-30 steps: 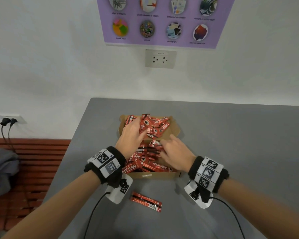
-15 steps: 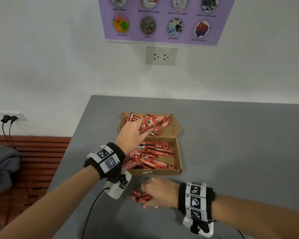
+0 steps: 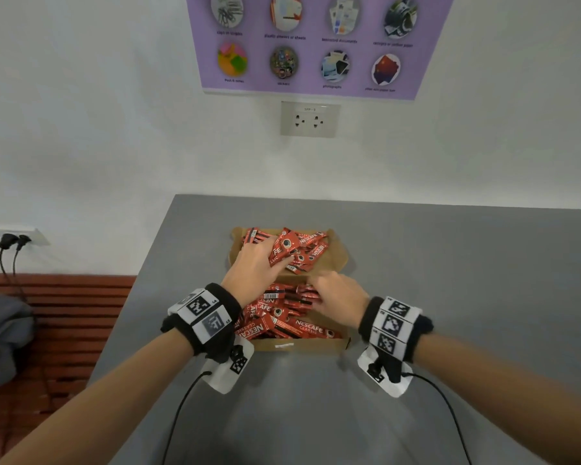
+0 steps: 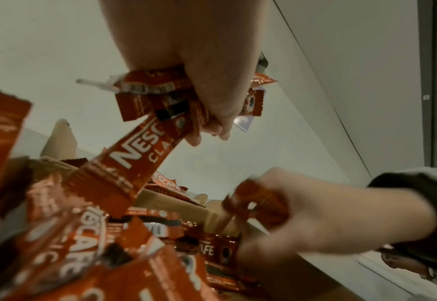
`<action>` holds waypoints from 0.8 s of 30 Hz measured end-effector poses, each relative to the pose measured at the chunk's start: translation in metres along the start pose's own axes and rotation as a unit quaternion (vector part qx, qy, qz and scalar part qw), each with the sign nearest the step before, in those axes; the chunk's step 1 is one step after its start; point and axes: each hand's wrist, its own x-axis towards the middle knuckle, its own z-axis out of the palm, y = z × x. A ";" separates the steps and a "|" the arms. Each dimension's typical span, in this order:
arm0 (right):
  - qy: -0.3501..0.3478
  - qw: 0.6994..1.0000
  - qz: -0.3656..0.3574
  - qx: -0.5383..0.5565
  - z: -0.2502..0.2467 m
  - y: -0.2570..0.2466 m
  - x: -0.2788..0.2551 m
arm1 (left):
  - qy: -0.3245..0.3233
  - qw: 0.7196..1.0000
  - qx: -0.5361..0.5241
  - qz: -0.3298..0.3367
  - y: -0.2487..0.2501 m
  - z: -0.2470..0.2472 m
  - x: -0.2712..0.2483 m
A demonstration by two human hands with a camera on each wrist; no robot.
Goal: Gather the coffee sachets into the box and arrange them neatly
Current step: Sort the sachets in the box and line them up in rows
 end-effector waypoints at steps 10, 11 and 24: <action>-0.075 0.995 -0.014 -0.060 0.009 -0.005 0.005 | 0.015 1.000 -0.023 -0.009 -0.003 -0.004 0.003; -0.085 0.995 -0.015 -0.051 0.009 -0.006 0.005 | 0.014 1.000 -0.021 -0.009 -0.003 -0.004 0.003; -0.095 0.995 -0.017 0.008 -0.004 -0.020 0.005 | -0.004 1.000 -0.021 0.006 0.001 -0.005 0.001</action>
